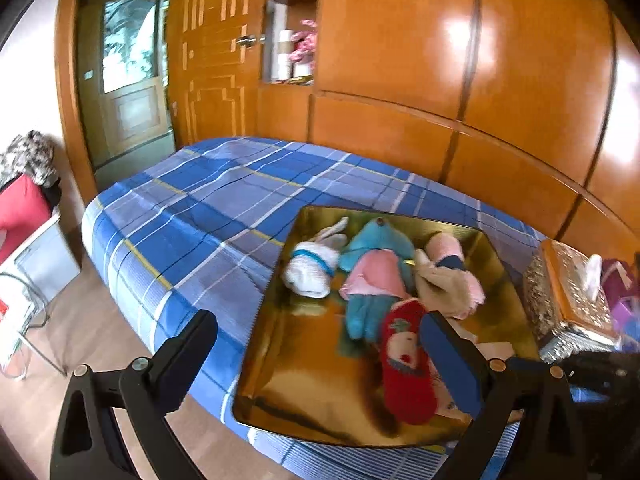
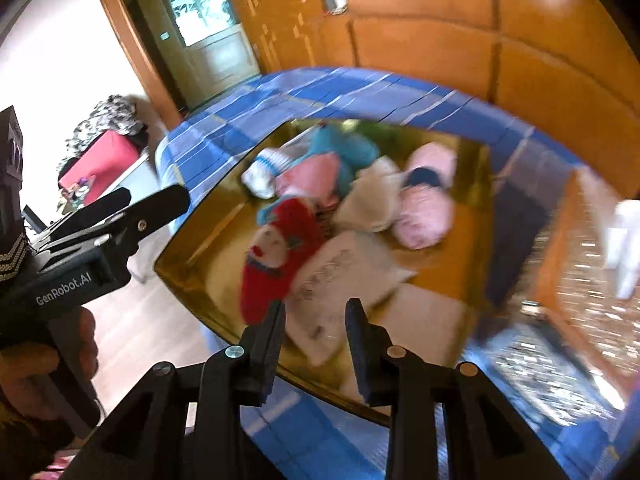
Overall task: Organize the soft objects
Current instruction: 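Move the right tool to the blue Tempo pack while the left tool moves to the scrunchie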
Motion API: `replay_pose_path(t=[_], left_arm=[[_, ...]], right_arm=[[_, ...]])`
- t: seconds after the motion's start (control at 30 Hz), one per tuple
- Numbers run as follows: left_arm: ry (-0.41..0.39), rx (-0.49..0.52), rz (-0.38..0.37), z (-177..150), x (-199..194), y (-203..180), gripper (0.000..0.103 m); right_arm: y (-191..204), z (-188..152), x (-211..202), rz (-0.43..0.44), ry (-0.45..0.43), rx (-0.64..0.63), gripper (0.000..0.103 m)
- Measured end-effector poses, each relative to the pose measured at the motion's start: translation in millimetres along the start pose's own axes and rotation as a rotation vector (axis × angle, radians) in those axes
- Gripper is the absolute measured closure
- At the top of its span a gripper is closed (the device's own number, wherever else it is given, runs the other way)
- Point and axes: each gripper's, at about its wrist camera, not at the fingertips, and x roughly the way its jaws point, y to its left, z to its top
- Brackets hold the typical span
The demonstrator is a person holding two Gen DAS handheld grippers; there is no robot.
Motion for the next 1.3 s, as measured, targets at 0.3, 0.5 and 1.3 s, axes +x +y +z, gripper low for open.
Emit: replay_pose_path(t=[0.3, 0.5, 1.3], left_arm=[[-0.008, 0.121, -0.093, -7.8, -13.5, -41.8, 0.001], [0.011, 0.178, -0.153, -15.4, -16.7, -62.6, 0.001], [0.032, 0.559, -0.524, -28.3, -67.9, -216.3, 0.001]], right_arm=[[-33.2, -11.5, -69.4, -0.143, -0.144, 0.008, 0.072], [-62.1, -18.5, -121.6, -0.212, -0.246, 0.024, 0.072], [-410.1, -215.3, -242.1, -0.728, -0.313, 1.153, 0.065]])
